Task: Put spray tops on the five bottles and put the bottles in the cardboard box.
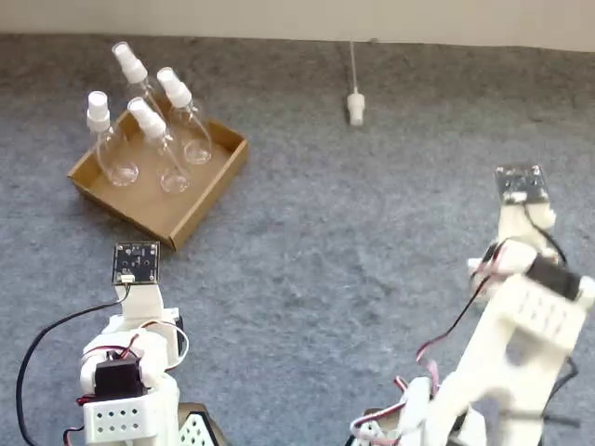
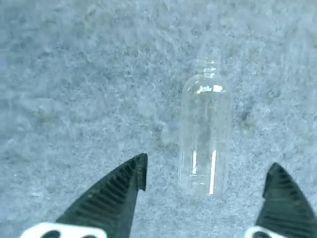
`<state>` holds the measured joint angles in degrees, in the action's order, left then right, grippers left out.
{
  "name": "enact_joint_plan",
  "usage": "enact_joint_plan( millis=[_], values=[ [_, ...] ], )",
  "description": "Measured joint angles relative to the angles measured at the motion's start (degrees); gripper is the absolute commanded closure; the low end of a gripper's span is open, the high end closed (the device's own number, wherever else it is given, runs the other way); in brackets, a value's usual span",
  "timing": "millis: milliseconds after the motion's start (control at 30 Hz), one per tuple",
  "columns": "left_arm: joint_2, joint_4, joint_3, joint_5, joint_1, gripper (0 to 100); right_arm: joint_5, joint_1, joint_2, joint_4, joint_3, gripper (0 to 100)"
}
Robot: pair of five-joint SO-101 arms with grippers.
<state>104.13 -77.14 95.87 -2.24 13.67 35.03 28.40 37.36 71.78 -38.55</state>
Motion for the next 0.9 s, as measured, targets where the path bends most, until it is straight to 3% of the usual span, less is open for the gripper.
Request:
enact_joint_plan(
  millis=[200, 467, 700, 900],
  values=[
    [0.0, 0.0, 0.0, 0.0, 0.0, 99, 4.66, 0.97, -15.74, 0.0, 6.07, 57.2],
    [0.0, 0.0, 0.0, 0.0, 0.0, 99, 5.54, 1.41, -32.97, -2.11, 6.86, 57.3],
    [0.0, 0.0, 0.0, 0.0, 0.0, 99, 5.54, 4.57, -39.38, -7.12, 6.95, 57.7],
    [0.0, 0.0, 0.0, 0.0, 0.0, 99, 5.54, 5.19, -39.47, -7.47, 6.95, 77.4]
  ],
)
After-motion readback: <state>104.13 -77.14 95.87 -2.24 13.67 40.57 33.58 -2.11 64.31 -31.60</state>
